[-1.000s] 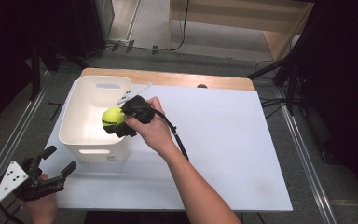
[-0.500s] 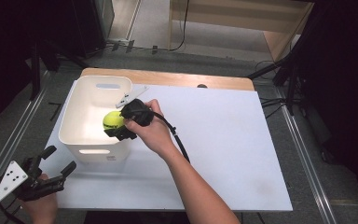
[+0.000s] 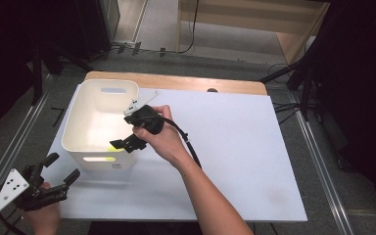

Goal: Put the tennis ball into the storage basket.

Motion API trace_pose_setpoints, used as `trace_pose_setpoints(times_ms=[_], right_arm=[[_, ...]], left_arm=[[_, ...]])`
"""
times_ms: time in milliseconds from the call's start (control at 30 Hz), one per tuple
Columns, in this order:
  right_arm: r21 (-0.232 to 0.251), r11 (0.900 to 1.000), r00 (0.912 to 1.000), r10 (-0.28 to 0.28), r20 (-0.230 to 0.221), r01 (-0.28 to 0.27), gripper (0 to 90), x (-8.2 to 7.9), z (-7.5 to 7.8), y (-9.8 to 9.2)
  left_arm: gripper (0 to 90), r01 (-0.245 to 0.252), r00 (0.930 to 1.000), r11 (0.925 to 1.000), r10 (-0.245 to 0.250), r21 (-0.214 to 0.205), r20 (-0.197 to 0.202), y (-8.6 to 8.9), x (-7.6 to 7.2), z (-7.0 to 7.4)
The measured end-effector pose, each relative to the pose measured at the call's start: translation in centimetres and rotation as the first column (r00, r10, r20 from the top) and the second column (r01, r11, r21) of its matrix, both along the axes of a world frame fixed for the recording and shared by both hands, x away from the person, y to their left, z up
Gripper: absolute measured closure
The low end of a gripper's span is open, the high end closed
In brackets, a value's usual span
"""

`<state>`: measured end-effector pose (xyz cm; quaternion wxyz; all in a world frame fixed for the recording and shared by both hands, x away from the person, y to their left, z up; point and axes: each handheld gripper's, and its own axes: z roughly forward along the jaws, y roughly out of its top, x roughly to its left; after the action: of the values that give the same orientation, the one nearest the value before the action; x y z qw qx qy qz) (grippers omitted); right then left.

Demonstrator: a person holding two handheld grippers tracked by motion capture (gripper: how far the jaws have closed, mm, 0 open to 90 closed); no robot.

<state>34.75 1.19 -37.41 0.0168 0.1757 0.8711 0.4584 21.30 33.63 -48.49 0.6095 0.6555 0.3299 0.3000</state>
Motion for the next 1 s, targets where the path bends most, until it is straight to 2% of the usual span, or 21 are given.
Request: trace_pose_setpoints(times_ms=[67, 200, 433, 1000], right_arm=[[0.008, 1.0000, 1.0000, 0.000, 0.002, 0.000, 2.0, -0.2, 0.0, -0.3], [0.015, 0.9997, 0.9998, -0.020, 0.007, 0.020, 0.0, -0.6, -0.3, -1.1], [0.039, 0.9969, 0.9975, -0.069, 0.011, 0.069, 0.0, -0.9, -0.8, -3.1], [0.057, 0.9877, 0.9889, -0.147, 0.018, 0.146, 0.0, -2.0, -2.7, -7.4]], left_arm=[[12.5, -0.001, 1.0000, 1.0000, 0.001, 0.000, 0.000, 0.0, 0.0, 0.0], [12.6, 0.000, 1.0000, 1.0000, 0.000, -0.004, 0.001, 0.0, 0.0, 0.0], [12.6, 0.000, 1.0000, 1.0000, 0.000, 0.001, 0.000, 0.0, 0.0, 0.0], [12.6, 0.000, 1.0000, 1.0000, 0.000, 0.003, -0.001, -0.2, 0.0, 0.0]])
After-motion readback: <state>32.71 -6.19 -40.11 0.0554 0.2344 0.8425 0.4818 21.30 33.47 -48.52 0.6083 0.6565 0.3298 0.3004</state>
